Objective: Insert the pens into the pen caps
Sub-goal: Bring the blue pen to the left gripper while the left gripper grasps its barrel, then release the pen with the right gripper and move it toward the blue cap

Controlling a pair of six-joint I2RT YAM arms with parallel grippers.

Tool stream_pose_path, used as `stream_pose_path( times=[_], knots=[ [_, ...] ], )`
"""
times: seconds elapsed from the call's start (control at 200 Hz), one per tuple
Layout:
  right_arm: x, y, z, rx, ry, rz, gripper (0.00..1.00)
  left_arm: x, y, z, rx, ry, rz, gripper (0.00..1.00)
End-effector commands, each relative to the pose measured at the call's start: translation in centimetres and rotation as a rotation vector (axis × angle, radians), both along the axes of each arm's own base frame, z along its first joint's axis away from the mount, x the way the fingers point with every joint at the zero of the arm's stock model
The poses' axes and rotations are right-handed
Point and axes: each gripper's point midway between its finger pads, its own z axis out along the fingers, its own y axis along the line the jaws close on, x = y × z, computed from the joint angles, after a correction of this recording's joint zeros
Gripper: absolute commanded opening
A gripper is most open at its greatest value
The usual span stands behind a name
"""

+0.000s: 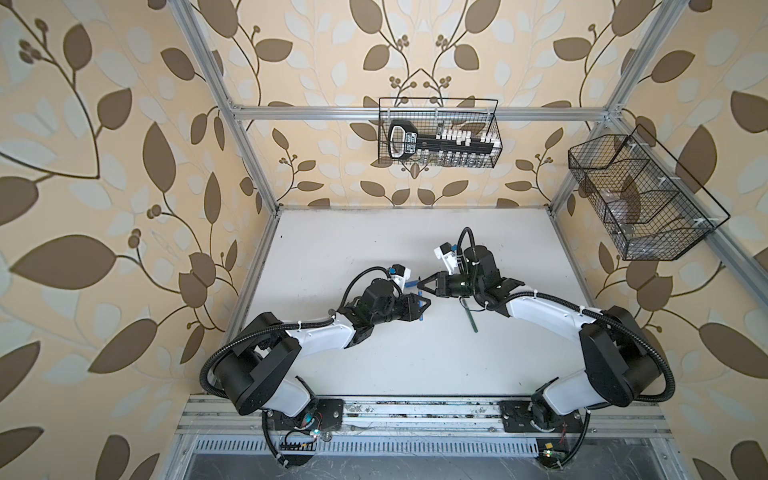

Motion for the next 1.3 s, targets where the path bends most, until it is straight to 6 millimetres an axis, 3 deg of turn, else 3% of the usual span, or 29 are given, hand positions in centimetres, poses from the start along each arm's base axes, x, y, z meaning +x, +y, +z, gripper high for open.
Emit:
stream_pose_path(
  times=[0.0,0.255,0.305,0.315,0.355,0.51,0.665,0.81,0.985,1.06,1.294],
  knots=[
    [0.0,0.2,0.8,0.032,-0.015,-0.011,0.03,0.1,-1.3,2.2,-0.048,-0.045,-0.045,0.37],
    [-0.5,-0.2,0.2,-0.009,-0.011,-0.005,0.06,0.4,-0.8,2.4,-0.022,-0.052,-0.02,0.21],
    [-0.5,-0.4,0.2,-0.024,-0.018,-0.009,0.11,0.4,-0.7,2.1,-0.002,-0.044,-0.014,0.17],
    [-0.5,-0.4,0.2,-0.027,-0.019,-0.01,0.13,0.4,-0.6,3.0,-0.015,-0.064,-0.013,0.16],
    [-0.5,-0.6,0.4,-0.036,-0.03,-0.016,0.2,0.3,-0.5,3.4,-0.011,-0.071,-0.012,0.15],
    [-0.2,-1.8,1.9,-0.097,-0.092,-0.039,0.37,0.3,0.7,2.8,0.076,-0.063,0.015,0.13],
    [0.5,-4.1,1.9,-0.323,-0.137,-0.074,0.47,-0.7,3.3,2.2,0.232,-0.067,0.031,0.12],
    [1.8,-4.9,-0.4,-0.473,-0.117,-0.057,0.49,-2.4,6.2,2.4,0.357,-0.09,0.024,0.12],
    [3.5,-2.8,-4.9,-0.603,-0.077,0.059,0.5,-4.4,9.0,4.3,0.418,-0.12,0.032,0.13],
    [4.9,-1.0,-5.6,-0.606,-0.089,0.096,0.51,-5.1,10.0,5.0,0.42,-0.132,0.047,0.15],
    [7.5,2.4,-9.3,-0.709,-0.098,0.182,0.51,-6.5,10.7,6.9,0.374,-0.162,0.035,0.16]
  ],
)
